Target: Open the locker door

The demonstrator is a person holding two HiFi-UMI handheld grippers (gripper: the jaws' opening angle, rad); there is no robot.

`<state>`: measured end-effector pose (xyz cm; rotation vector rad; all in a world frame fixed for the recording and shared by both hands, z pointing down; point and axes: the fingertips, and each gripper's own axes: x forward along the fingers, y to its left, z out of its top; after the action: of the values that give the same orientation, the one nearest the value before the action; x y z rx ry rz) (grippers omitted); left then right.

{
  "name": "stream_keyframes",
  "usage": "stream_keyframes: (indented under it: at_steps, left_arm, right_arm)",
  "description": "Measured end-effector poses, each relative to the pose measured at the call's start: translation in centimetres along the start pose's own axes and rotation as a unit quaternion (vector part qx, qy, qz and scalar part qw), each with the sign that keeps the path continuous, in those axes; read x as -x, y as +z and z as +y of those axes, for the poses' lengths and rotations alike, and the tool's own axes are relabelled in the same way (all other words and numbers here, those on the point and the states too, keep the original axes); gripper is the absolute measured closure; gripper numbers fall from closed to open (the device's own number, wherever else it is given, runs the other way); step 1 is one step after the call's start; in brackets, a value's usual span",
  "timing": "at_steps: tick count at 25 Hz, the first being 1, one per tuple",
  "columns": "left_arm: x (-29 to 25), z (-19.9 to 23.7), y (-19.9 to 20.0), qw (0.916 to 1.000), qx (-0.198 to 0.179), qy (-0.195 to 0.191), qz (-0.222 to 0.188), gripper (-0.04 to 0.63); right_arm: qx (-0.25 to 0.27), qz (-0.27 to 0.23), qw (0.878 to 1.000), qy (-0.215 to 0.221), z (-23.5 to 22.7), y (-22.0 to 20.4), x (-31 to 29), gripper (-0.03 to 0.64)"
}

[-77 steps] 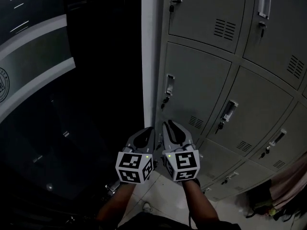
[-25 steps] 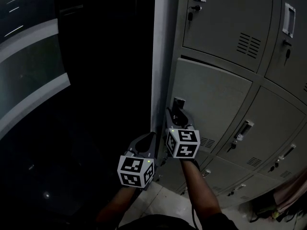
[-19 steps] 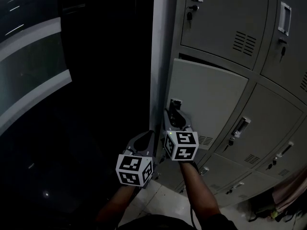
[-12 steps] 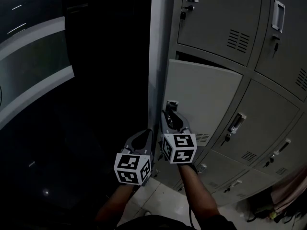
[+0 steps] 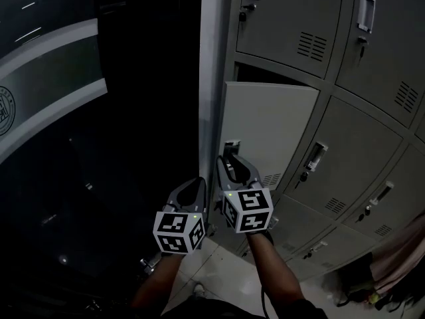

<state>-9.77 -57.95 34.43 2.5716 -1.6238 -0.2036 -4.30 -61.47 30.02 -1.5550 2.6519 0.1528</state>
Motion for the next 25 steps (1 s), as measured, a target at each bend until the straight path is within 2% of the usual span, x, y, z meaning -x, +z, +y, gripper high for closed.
stream_keyframes:
  at_steps: [8,14,25]
  left_arm:
    - [2.7,-3.4,-1.2,1.0000,0.003,0.001,0.001,0.589]
    - [3.8,-6.2,-1.5,1.0000,-0.001,-0.009,0.002,0.589]
    - [6.0,-8.9,-1.1,0.9999,-0.008,-0.014,-0.004,0.591]
  right_arm:
    - [-0.004,-0.005,1.000,0.028,1.0,0.5,4.6,0.551]
    - [0.065,-0.022,0.998,0.000,0.7,1.4,8.1,0.555]
    - [0.040,-0.021,0.999,-0.011,0.6,1.1,12.0,0.555]
